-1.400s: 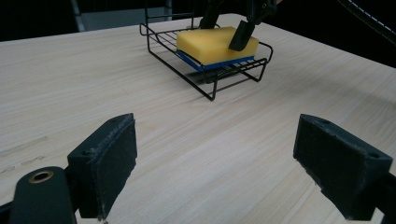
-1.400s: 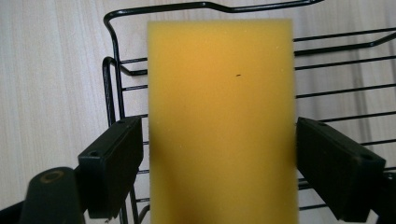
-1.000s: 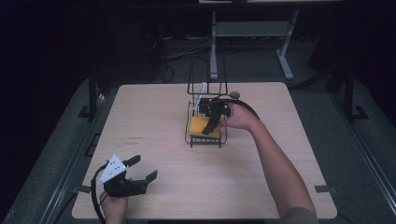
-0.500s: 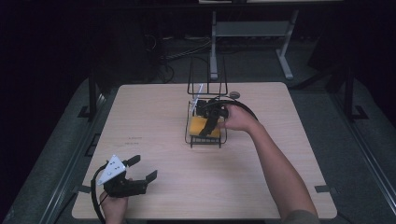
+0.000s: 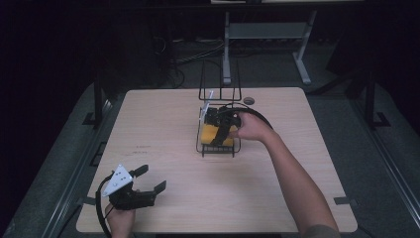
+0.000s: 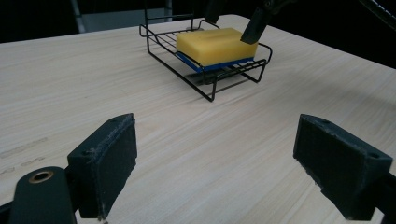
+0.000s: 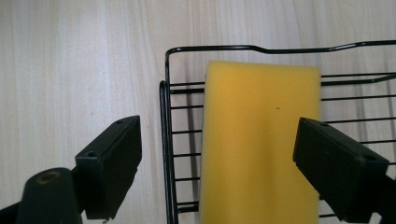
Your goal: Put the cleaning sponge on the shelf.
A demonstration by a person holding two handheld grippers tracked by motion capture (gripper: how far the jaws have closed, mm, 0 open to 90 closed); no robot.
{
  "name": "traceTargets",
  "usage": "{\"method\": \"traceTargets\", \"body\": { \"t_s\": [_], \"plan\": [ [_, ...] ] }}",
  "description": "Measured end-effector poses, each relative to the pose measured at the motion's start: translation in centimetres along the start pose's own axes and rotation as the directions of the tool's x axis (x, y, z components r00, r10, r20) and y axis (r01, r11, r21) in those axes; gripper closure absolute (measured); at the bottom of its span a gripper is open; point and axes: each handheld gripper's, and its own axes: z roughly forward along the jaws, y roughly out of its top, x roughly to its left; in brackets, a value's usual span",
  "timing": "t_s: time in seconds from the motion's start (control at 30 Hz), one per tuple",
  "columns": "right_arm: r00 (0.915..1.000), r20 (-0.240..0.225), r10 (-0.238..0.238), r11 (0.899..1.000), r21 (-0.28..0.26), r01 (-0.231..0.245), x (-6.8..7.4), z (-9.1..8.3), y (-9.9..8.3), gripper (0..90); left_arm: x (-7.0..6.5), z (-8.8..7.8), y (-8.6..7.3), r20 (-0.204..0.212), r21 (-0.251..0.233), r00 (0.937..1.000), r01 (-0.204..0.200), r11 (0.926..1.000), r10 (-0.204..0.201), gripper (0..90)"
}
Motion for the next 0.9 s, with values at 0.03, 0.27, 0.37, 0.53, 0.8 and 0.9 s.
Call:
{"method": "traceTargets", "body": {
  "t_s": [0.03,0.27,0.37,0.53,0.8,0.9],
  "plan": [
    [1.0000,0.002,-0.001,1.000,0.004,0.001,0.1,0.0,0.1,15.3,0.0,0.0,0.0,0.001,-0.001,1.0000,0.003,1.0000,-0.003,12.8],
    [0.9998,-0.004,-0.019,1.000,-0.009,0.019,0.7,0.2,0.5,15.0,0.0,-0.1,0.0,0.004,-0.003,1.0000,-0.002,1.0000,0.002,12.8],
    [0.9998,-0.014,-0.014,1.000,-0.017,0.014,1.0,0.5,0.4,15.0,0.0,-0.1,0.0,0.006,-0.007,1.0000,-0.002,1.0000,0.002,12.8],
    [0.9996,-0.002,-0.029,1.000,-0.006,0.029,1.6,0.6,0.3,15.0,0.0,-0.2,0.0,0.004,-0.007,1.0000,-0.001,1.0000,0.001,12.8],
    [0.9993,-0.007,-0.036,0.999,-0.005,0.036,2.0,0.6,0.4,15.0,0.0,-0.3,0.0,0.002,-0.012,1.0000,-0.001,0.9999,0.001,12.8],
    [0.9995,-0.012,-0.029,1.000,-0.001,0.029,2.2,0.9,0.2,15.0,0.0,-0.3,0.1,0.003,-0.011,1.0000,-0.003,0.9999,0.003,12.8]
  ]
}}
